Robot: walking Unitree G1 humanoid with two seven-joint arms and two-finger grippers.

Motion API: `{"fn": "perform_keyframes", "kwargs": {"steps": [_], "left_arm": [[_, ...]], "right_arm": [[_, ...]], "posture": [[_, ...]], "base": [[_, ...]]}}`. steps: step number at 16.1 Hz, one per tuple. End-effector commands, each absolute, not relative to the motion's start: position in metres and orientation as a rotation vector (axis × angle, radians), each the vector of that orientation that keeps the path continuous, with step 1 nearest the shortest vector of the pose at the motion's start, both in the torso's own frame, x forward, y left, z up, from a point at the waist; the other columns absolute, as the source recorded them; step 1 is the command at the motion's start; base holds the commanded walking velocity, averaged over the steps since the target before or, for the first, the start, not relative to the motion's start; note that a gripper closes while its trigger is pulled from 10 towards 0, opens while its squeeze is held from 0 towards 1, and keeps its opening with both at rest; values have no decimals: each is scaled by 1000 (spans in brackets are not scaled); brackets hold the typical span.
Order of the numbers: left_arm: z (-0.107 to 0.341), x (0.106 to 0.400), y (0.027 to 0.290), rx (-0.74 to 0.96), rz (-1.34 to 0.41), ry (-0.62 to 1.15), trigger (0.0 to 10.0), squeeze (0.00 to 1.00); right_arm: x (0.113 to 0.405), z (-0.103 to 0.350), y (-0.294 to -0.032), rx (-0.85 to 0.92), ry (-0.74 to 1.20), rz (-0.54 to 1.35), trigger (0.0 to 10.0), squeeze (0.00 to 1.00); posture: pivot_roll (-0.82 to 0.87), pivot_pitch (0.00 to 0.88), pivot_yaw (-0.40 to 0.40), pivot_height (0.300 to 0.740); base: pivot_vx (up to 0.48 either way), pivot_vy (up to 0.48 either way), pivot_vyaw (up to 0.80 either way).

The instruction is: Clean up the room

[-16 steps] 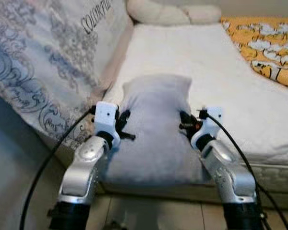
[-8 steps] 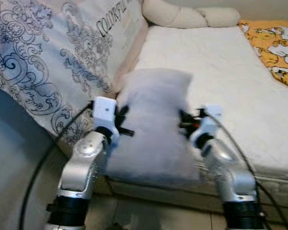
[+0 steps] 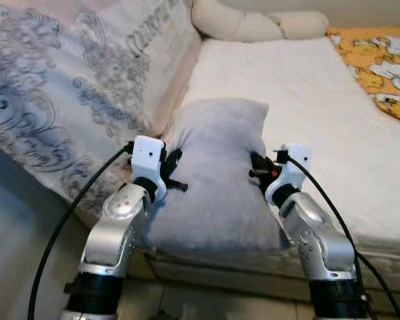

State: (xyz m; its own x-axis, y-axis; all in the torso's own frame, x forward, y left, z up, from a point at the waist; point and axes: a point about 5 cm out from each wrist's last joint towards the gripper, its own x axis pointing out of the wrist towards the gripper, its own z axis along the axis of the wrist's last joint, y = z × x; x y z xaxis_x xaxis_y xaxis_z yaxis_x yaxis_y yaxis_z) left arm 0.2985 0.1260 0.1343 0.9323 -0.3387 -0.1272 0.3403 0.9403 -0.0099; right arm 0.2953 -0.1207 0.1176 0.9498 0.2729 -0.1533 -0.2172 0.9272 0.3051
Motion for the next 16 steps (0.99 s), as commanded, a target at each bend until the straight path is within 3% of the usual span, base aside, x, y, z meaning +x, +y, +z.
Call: {"fn": "perform_keyframes", "kwargs": {"steps": [1, 16], "left_arm": [[142, 302, 136, 22, -310, 95, 10000, 0], [140, 299, 138, 21, -295, 101, 10000, 0]], "right_arm": [[299, 128, -117, 282, 149, 261, 10000, 0], [300, 127, -115, 275, 167, 276, 10000, 0]], "posture": [[-41, 0, 62, 740], [-30, 0, 39, 740]], "base": [[319, 0, 0], [347, 0, 0]]}}
